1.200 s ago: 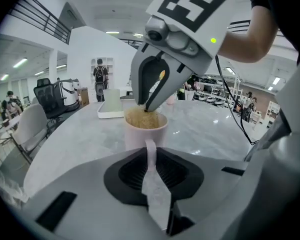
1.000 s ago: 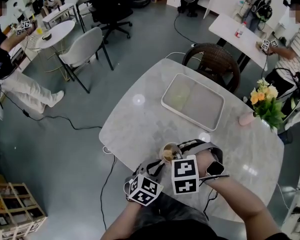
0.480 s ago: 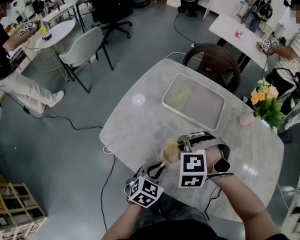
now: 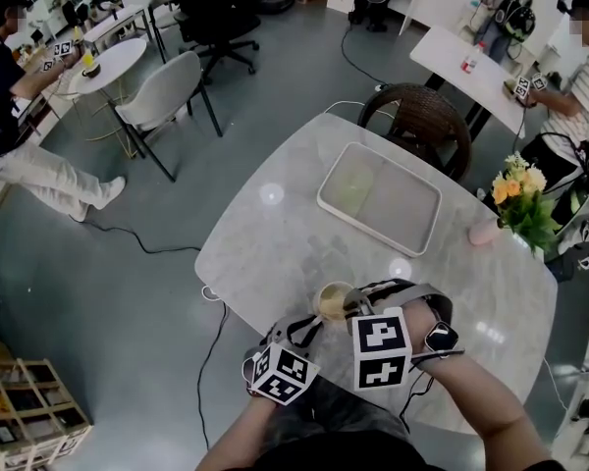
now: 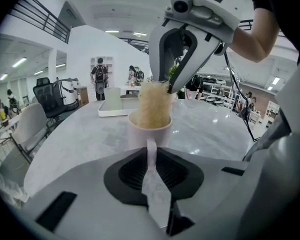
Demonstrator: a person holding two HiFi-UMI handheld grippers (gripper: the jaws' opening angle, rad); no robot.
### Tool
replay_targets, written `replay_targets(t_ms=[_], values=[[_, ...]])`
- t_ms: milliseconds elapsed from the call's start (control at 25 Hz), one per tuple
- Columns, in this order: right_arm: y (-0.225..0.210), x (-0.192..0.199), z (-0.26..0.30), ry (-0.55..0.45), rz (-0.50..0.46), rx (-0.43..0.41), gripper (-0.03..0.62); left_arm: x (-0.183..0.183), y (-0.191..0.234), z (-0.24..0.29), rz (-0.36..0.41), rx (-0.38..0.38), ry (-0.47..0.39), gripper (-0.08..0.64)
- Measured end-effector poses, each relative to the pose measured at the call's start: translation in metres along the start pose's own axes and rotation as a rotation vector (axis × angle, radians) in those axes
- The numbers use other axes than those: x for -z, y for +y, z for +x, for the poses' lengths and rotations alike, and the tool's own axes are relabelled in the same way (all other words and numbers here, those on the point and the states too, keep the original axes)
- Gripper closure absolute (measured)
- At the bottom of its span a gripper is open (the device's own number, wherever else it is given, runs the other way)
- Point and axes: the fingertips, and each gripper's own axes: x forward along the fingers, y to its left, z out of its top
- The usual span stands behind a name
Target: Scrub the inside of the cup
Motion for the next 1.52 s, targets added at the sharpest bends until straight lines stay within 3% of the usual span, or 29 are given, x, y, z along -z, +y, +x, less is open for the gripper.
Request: replay_targets(t_ms=[200, 400, 520, 720, 880, 1000, 1120, 1280, 1400, 1520], values=[[-0.021, -0.008, -0.001, -0.053, 0.043, 0.058, 0.543, -0.001, -0.004, 0.003, 0.008, 0.007, 0.007, 0.501], [-0.049, 0.010, 0.012, 0.034, 0.037, 0.177, 0.543, 0.002, -0.007, 0.000, -0.002, 0.008, 0.004, 0.500], [-0.048, 0.022, 0.011, 0.076, 0.030, 0.200, 0.543, 0.003, -0.006, -0.001, -0.005, 0.003, 0.004, 0.501], [-0.022, 0.023, 0.002, 0.093, -0.015, 0.136, 0.544, 0.000, -0.001, -0.002, -0.002, -0.010, 0.005, 0.500], [0.000, 0.004, 0.003, -0.012, 0.024, 0.004, 0.545, 0.001, -0.001, 0.000, 0.002, -0.009, 0.011, 0.501], [-0.007, -0.004, 0.015, -0.063, 0.059, -0.002, 0.545, 0.002, -0.003, 0.000, 0.004, -0.007, 0.015, 0.500], [-0.027, 0.001, 0.030, 0.002, 0.026, 0.079, 0.545, 0.001, -0.004, -0.003, 0.008, 0.001, 0.013, 0.500], [-0.041, 0.008, 0.048, 0.139, -0.112, 0.178, 0.543, -0.002, -0.005, -0.005, -0.009, 0.000, -0.006, 0.500], [-0.031, 0.013, 0.052, 0.208, -0.147, 0.139, 0.545, 0.000, -0.008, -0.004, -0.009, -0.006, -0.003, 0.500], [-0.012, 0.012, 0.051, 0.204, -0.095, 0.001, 0.545, 0.001, -0.004, -0.002, 0.011, -0.016, 0.004, 0.500]])
